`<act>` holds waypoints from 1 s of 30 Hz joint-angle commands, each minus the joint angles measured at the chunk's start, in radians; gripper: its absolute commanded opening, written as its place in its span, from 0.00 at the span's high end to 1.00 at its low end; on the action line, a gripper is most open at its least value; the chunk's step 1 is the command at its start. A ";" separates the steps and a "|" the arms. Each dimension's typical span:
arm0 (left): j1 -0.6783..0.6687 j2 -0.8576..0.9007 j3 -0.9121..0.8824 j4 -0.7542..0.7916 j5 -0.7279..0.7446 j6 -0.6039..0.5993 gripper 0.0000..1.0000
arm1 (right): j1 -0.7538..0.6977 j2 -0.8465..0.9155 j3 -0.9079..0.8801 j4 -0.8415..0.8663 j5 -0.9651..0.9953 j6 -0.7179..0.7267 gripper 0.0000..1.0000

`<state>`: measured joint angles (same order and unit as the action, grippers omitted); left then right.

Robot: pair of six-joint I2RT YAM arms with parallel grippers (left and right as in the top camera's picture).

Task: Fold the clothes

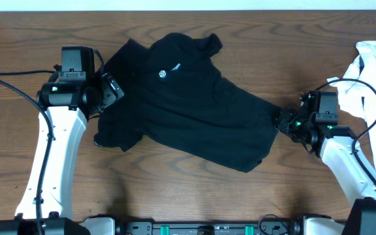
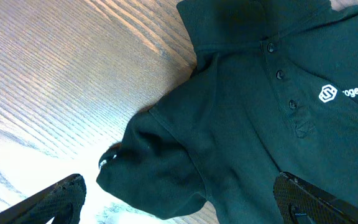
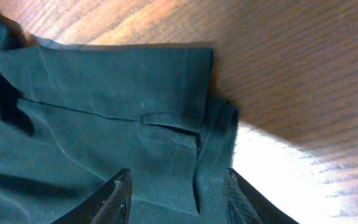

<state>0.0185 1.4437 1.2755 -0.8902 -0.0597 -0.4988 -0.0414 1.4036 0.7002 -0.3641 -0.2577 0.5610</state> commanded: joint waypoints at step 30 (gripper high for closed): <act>0.003 -0.006 -0.002 -0.003 -0.012 -0.012 0.02 | 0.062 0.209 -0.010 0.181 -0.106 0.016 0.59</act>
<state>0.0185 1.4437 1.2755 -0.8902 -0.0597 -0.4988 0.0109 1.6054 0.6960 -0.1822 -0.3462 0.5812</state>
